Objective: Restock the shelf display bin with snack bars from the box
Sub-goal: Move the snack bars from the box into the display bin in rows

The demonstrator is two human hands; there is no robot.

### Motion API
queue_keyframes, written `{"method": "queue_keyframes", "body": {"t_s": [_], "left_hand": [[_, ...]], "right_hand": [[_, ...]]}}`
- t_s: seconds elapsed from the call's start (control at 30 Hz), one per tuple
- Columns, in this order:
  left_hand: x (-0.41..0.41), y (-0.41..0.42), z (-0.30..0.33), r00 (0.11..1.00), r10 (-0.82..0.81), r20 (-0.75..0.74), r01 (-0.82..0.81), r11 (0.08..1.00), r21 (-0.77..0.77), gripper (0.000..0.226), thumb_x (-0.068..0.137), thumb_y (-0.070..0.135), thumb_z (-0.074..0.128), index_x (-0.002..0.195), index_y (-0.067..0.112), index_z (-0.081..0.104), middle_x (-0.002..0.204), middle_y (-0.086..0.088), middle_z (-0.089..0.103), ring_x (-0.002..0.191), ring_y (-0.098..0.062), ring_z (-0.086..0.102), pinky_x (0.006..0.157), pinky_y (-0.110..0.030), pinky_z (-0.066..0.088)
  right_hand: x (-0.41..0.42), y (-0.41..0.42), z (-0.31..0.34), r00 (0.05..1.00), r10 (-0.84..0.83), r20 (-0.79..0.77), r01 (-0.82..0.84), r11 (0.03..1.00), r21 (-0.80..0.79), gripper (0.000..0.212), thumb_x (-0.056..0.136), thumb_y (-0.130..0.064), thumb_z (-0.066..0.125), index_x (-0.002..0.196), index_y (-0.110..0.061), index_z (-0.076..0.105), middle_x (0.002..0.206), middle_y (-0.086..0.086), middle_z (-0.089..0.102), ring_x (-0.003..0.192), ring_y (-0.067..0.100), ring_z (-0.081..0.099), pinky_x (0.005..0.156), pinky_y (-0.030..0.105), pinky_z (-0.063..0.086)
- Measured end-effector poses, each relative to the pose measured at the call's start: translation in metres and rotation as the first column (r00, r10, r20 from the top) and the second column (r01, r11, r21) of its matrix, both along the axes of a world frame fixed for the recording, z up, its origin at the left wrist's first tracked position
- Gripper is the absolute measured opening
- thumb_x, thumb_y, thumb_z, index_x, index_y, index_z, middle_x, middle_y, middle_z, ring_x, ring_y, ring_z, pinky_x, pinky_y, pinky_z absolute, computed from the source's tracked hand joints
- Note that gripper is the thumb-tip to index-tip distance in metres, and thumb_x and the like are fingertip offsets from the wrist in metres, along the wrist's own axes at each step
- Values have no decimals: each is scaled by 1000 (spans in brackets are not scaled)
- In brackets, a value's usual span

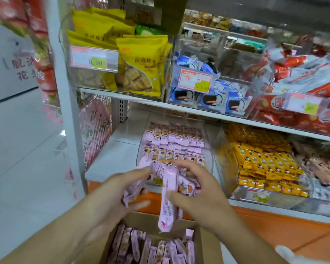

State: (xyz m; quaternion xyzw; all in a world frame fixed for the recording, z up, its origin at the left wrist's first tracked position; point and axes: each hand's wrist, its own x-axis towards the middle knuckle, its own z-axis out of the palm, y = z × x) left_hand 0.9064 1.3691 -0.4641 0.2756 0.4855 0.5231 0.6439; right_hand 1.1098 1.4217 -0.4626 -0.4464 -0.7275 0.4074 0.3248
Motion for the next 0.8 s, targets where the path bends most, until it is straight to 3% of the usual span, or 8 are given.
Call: {"method": "queue_keyframes", "body": {"t_s": [0.07,0.1,0.2,0.33,0.47,0.6,0.7,0.8], "left_hand": [[13,0,-1,995,-74,68,68,994,88,38,86,26,77,120,11,77,105,-21,68,91,-37,71,81,-42,62],[17,3,-3,992,-96,84,87,990,111,39,87,25,76,122,8,75,108,-28,71,89,-46,70,79,-46,60],[16,11,-10,985,-119,124,102,985,136,43,88,27,75,126,9,71,126,-35,66,109,-63,59,97,-64,47],[7,15,-15,982,-134,134,120,987,108,50,79,34,78,123,10,74,125,-31,69,110,-47,67,92,-52,56],[4,19,-21,976,-171,133,160,983,95,63,68,36,89,121,5,75,119,-31,71,100,-39,73,78,-39,60],[0,21,-19,975,-198,99,182,972,149,71,78,40,85,137,6,64,138,-25,64,129,-40,62,110,-51,49],[0,13,-16,989,-144,30,139,982,128,51,78,32,81,122,8,74,119,-26,73,105,-36,72,90,-40,59],[6,2,1,993,-102,-66,109,988,113,9,75,24,82,82,20,86,88,-12,81,75,-16,79,60,-18,60]], "right_hand": [[-9,-1,0,998,2,-68,-1,1000,4,52,80,-13,86,118,-44,68,123,-17,65,113,-3,63,93,21,54],[-13,-3,0,995,13,-101,-15,1000,-18,50,81,-12,85,118,-42,68,122,-13,67,111,1,67,91,25,58],[-21,-8,0,988,29,-154,-40,997,-73,50,82,-18,86,120,-44,65,121,-11,69,109,4,69,90,32,61],[-21,-6,1,983,87,-164,-102,991,-92,54,81,-31,90,123,-50,62,127,-16,68,119,3,66,98,36,58],[-17,-4,2,967,216,-135,-231,968,-103,59,83,-18,89,121,-52,61,132,-13,65,122,5,64,100,36,57],[-8,-2,2,948,314,-53,-316,947,-51,73,84,-10,87,135,-53,58,146,-23,48,138,2,50,113,31,45],[-3,-1,0,968,251,-25,-252,968,-23,65,90,-13,83,136,-53,60,139,-21,50,133,4,54,111,30,46],[1,0,1,995,96,25,-97,995,39,50,97,-20,75,131,-55,65,133,-23,55,129,-2,51,111,30,43]]}}
